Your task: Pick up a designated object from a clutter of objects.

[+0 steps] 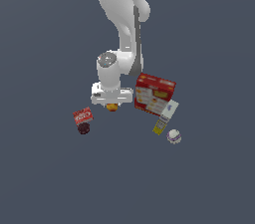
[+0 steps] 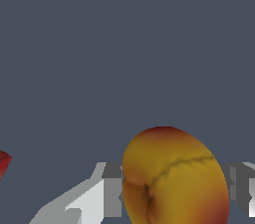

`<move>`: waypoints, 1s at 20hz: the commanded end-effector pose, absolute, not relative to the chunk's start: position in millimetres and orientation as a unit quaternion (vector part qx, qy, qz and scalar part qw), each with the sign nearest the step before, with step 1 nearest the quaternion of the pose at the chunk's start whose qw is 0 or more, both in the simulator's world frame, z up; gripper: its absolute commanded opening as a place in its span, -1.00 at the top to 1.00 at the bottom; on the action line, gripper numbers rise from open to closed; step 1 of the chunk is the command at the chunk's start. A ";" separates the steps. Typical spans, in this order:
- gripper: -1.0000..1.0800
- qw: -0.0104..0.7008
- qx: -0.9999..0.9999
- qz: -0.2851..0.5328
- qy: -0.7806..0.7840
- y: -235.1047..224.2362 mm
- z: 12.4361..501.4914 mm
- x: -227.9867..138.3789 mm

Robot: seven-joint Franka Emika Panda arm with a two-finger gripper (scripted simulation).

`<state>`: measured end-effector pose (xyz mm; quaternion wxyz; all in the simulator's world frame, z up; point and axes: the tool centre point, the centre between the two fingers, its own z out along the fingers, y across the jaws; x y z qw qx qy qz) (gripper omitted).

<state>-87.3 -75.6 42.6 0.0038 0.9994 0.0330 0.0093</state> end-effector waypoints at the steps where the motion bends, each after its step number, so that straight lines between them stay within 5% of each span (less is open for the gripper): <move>1: 1.00 0.000 0.999 0.000 0.044 -63.8 35.2 -93.0; 20: 1.00 0.004 0.999 0.012 0.034 -60.9 67.5 -88.8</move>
